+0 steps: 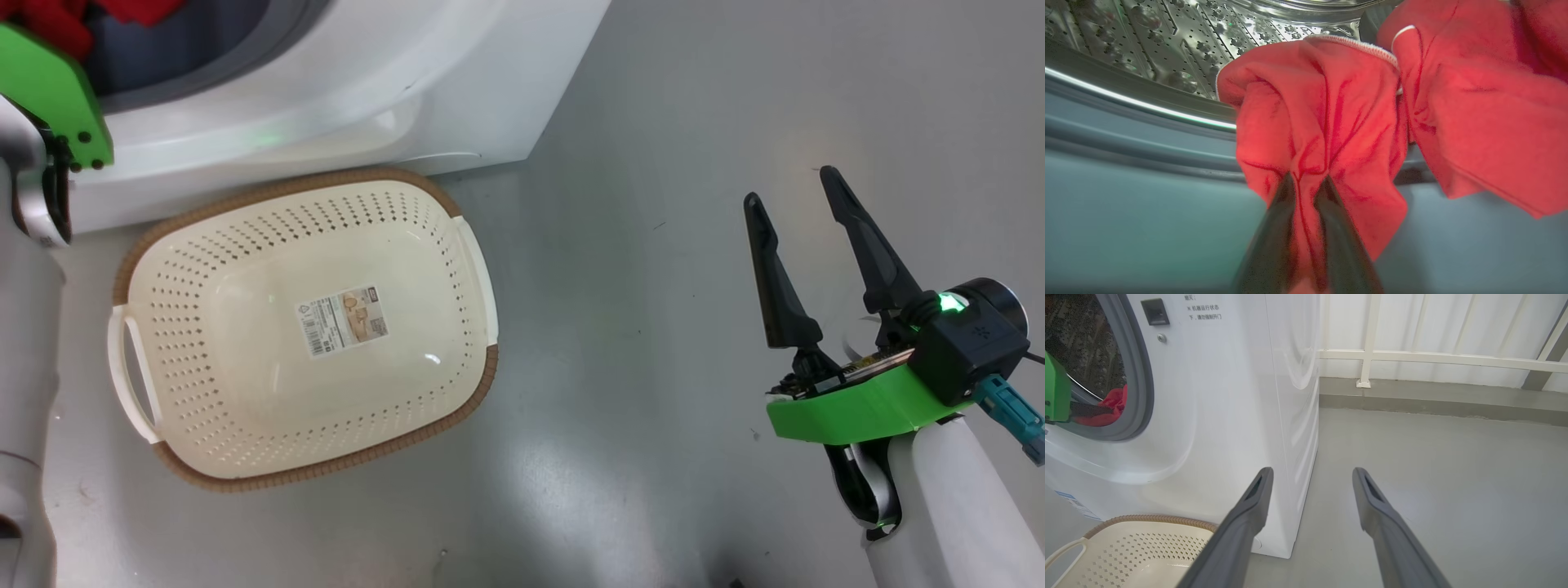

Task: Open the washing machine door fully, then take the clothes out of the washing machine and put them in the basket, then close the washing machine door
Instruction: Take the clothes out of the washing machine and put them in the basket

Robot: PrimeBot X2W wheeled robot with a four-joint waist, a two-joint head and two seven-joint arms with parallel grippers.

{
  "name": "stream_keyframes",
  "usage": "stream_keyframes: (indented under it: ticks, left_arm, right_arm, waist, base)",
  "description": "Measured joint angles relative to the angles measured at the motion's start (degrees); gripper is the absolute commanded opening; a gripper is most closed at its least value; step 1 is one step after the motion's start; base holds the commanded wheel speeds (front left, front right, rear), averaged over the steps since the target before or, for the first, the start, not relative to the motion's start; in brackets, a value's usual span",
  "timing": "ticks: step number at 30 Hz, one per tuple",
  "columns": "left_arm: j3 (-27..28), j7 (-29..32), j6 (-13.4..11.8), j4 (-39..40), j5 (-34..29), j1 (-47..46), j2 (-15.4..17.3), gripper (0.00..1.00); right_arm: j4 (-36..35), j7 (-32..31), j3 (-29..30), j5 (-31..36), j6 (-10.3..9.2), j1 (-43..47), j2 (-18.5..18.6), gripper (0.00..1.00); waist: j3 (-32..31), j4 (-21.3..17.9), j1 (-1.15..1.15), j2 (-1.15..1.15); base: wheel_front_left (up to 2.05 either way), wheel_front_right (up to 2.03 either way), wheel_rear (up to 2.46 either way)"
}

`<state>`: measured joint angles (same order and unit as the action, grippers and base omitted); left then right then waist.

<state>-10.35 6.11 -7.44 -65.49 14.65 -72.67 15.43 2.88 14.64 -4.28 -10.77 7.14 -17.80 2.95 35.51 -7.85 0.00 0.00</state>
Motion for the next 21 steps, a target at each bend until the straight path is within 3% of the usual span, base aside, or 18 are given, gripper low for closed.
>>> stream_keyframes:
  ticks: [5,15,21]
  left_arm:
    - [1.5,-3.3,3.5,-0.1,3.5,0.1,-0.4,0.0]
    - [3.2,-15.8,5.1,0.9,5.6,2.8,-0.9,0.0]
    - [4.3,-19.7,6.6,3.4,6.9,5.2,-1.1,0.0]
  right_arm:
    - [0.5,0.0,-0.1,-0.6,0.0,0.0,0.0,1.0]
    - [1.4,0.0,-0.2,-1.7,0.0,0.0,0.0,1.0]
    - [1.8,0.0,-0.2,-1.7,0.0,0.0,0.0,1.0]
  waist:
    - [-0.4,0.4,0.0,0.0]
    - [-2.8,1.6,0.0,0.0]
    - [-4.5,2.2,0.0,0.0]
  base:
    - [0.0,0.0,0.0]
    - [0.0,0.0,0.0]
    - [0.0,0.0,0.0]
